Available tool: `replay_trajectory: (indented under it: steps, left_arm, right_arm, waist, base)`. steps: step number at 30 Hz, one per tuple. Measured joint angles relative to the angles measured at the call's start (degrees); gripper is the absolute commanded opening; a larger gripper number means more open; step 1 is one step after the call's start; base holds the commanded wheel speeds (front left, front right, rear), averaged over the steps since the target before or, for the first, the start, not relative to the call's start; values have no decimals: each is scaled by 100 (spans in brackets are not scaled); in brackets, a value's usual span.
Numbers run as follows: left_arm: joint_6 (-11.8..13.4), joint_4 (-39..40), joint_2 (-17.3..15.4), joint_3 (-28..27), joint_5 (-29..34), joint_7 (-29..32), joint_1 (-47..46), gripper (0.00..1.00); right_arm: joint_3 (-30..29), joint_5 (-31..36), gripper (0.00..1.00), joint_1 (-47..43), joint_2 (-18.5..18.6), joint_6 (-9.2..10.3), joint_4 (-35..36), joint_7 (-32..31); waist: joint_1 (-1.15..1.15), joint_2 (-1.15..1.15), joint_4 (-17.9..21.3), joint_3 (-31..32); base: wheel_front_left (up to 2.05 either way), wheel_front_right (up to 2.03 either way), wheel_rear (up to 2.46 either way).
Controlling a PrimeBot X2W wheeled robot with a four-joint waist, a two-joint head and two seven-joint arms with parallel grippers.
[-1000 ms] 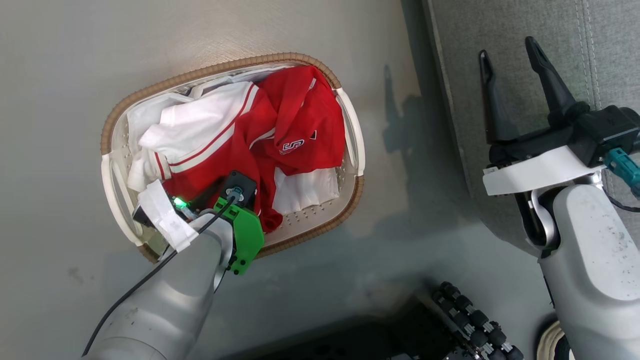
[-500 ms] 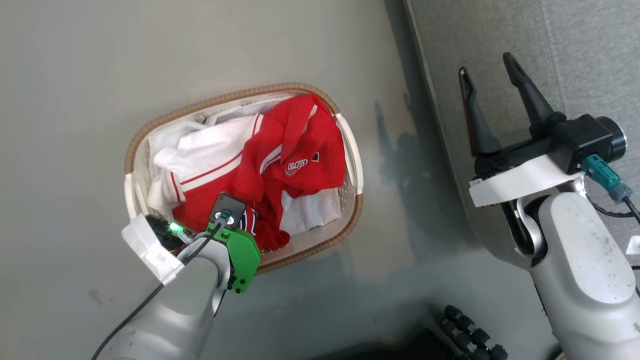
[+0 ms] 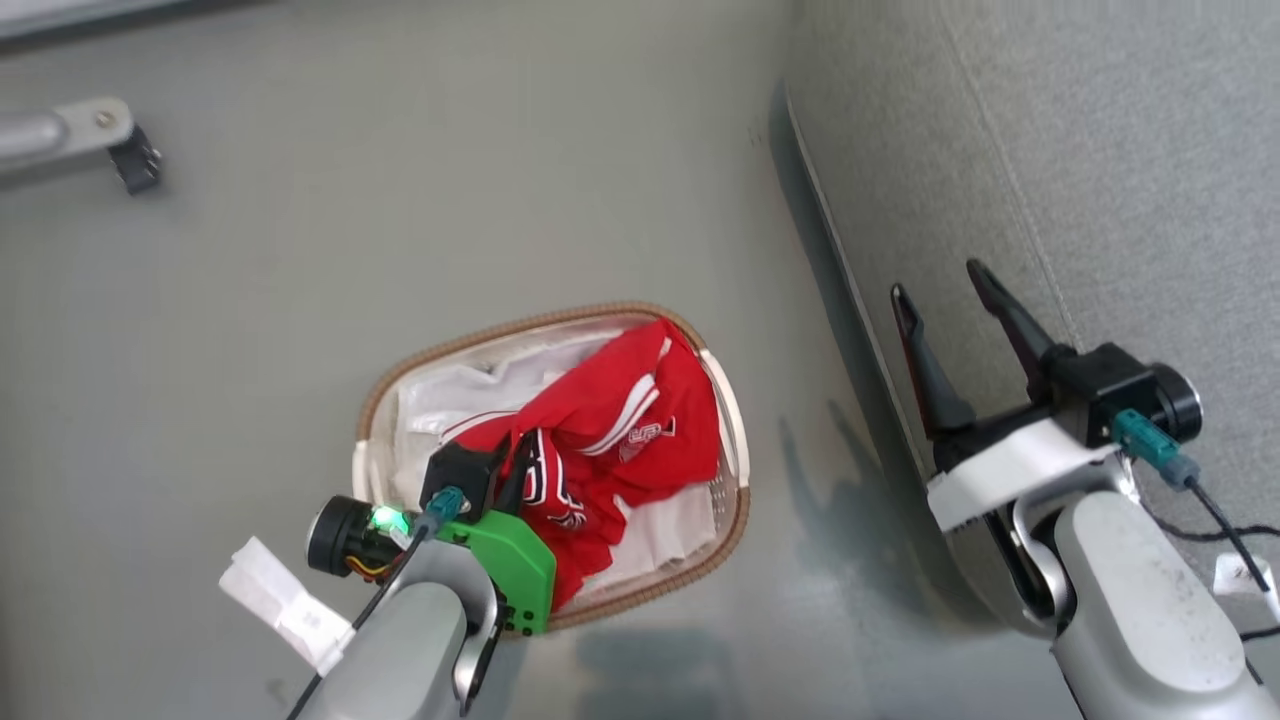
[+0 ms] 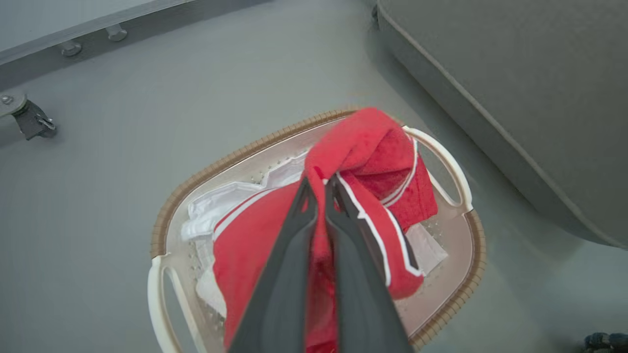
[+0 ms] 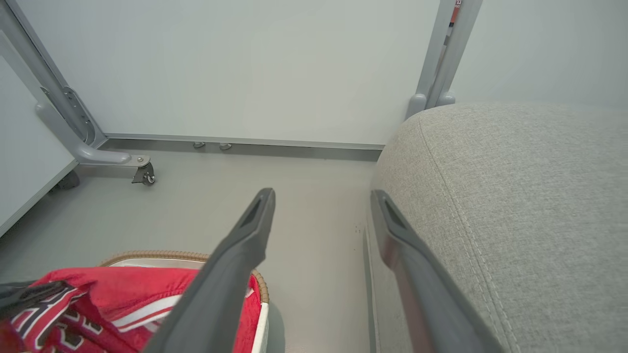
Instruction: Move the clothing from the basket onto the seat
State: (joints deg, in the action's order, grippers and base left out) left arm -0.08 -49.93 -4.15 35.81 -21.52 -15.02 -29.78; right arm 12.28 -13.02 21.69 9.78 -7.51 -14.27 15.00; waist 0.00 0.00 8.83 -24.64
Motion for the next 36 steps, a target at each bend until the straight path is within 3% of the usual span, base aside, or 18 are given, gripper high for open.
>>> replay_trajectory:
  steps: [10,18,26,36]
  left_arm:
    - [-145,1744,30,-829,521,0,671,0]
    - [-245,2782,104,-1178,777,0,838,0]
    - [-288,3301,126,-898,650,0,838,0]
    - [-122,3483,127,-109,275,0,801,0]
  right_arm:
    - [-48,-81,100,-777,-86,0,-177,0]
    - [36,-78,100,-1206,-166,0,-281,0]
    - [1123,-215,100,-1157,-113,0,-263,0]
    - [2641,-639,100,8,-241,-1,-389,-1]
  waist:
    - [0,0,-346,1067]
    - [0,0,-537,1753]
    - [0,0,-671,2145]
    - [0,0,-1057,2189]
  base:
    - [0,0,0]
    - [0,0,0]
    - [0,0,0]
    - [0,0,0]
